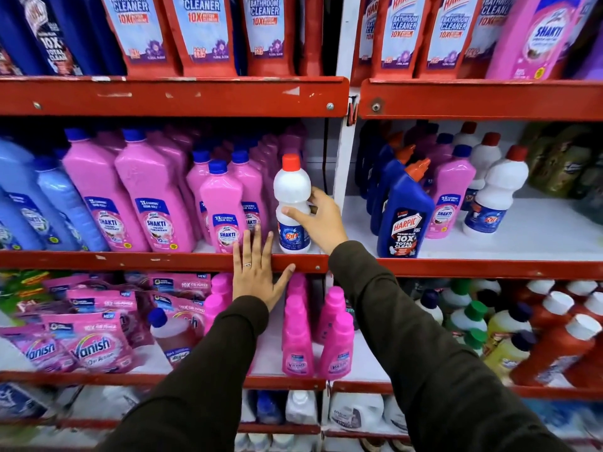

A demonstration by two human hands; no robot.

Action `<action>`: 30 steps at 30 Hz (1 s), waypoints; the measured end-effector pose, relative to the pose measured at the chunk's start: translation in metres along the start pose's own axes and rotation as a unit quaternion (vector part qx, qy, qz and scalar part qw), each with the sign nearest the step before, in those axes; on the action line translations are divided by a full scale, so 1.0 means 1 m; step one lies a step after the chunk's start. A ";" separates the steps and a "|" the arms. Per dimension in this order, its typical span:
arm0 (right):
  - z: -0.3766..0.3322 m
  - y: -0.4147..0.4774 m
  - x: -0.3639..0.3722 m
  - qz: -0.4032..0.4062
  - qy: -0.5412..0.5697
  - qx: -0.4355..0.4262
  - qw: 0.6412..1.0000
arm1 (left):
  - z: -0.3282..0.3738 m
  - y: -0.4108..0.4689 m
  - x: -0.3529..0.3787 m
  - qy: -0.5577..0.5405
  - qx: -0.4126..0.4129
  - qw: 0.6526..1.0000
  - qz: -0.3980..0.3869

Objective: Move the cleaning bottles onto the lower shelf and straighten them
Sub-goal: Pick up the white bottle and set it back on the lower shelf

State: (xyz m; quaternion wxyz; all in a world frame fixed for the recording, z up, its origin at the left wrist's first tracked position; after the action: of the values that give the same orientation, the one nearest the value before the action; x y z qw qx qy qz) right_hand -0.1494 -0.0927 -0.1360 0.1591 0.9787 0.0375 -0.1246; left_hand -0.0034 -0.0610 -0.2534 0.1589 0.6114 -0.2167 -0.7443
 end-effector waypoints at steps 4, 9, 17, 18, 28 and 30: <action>-0.008 -0.007 -0.012 0.015 -0.006 -0.026 1.000 | 0.000 0.000 0.002 0.010 0.001 1.000 -0.008; -0.018 -0.026 -0.028 0.023 0.021 -0.035 0.999 | 0.001 -0.002 -0.001 0.019 -0.002 1.000 -0.005; -0.016 -0.061 -0.080 0.037 0.042 -0.048 0.997 | 0.038 -0.020 -0.010 -0.006 -0.050 0.999 0.004; -0.013 -0.065 -0.090 0.041 0.042 -0.049 0.997 | 0.050 -0.023 -0.011 -0.014 -0.046 0.999 0.005; 0.019 -0.096 -0.212 0.104 0.040 -0.039 0.993 | 0.174 -0.016 -0.004 -0.142 0.082 0.986 0.006; 0.024 -0.099 -0.238 0.121 0.028 -0.039 0.991 | 0.191 -0.007 0.000 -0.141 0.092 0.986 -0.002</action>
State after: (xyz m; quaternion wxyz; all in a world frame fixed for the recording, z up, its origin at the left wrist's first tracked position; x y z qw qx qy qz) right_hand -0.3964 -0.0148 -0.1271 0.2096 0.9722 -0.0720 -0.0754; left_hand -0.1905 -0.0302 -0.2264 0.0690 0.5128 -0.3033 -0.8002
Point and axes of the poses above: each hand's wrist, its own y-axis towards the middle knuckle, its own x-axis out of the palm, z = x × y, the point moved 7 cm from there along y, towards the middle knuckle, and after that the axes turned 2 degrees about -z, right-handed, at the moved point
